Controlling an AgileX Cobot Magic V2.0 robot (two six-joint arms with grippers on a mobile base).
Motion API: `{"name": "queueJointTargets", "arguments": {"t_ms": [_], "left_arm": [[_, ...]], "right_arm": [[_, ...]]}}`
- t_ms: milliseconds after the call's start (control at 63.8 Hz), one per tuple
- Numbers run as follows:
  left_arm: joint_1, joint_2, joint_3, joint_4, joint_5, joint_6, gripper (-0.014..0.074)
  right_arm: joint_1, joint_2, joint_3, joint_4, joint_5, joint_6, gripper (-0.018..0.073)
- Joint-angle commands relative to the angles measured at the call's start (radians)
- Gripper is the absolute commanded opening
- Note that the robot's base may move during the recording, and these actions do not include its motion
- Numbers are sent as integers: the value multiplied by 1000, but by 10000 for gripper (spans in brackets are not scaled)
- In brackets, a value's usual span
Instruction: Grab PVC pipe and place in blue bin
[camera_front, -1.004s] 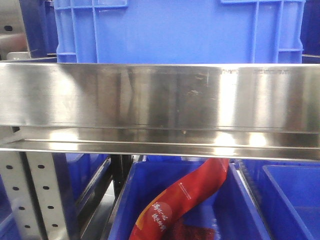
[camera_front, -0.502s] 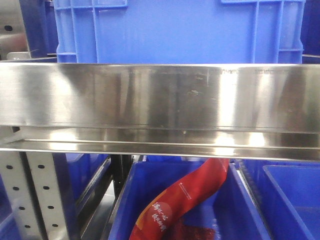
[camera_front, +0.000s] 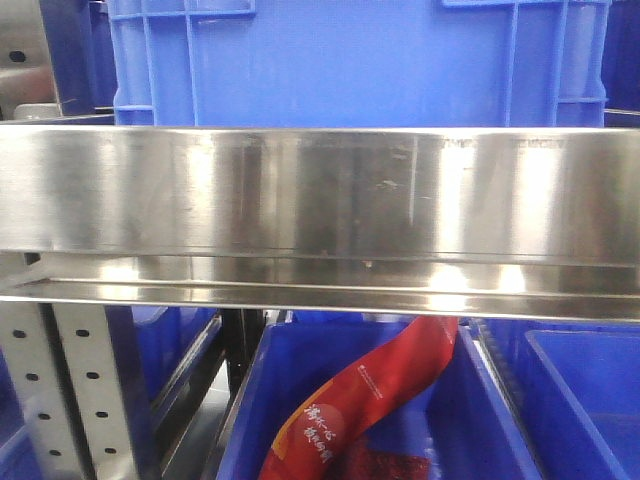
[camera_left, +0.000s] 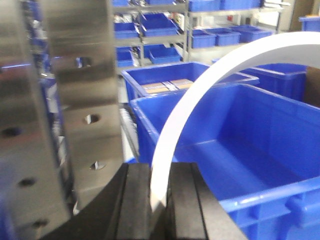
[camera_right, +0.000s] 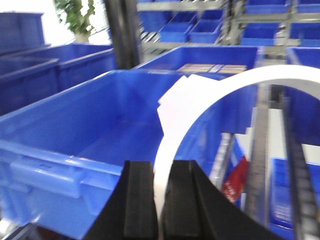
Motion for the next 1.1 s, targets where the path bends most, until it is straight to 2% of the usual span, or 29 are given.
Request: {"name": "queueJointTargets", "arguments": {"t_ms": [0,110,204,376,580,753,894,1082], "left_arm": [[-39,46,-41,-10,-28,3,-111],[-95,93,-59,-10,-65,33,-111],[-143,126,-71,13,-114,35,-111],[-217,198,-113,103,-166,35,-111],[-226,299,-175,137,-174,35,-111],[-226,359,-222,137,-185,35,-111],[-231,383,-243,137,-210,35,-111],[-275,426,-252,241,-285,37,-111]], "right_arm": [[21,32,-21,100,-9,-100,-169],[51,66,-21,198,-23,-172,-169],[76,97,-21,200,-48,-178,-169],[120,145,-21,200,-105,-200,-169],[207,210,-21,205,-197,-226,-169],[278,260,-23,205,-297,-235,-169],[310,310,-71,205,-307,-240,-169],[310,415,-164,205,-290,-240,-169]]}}
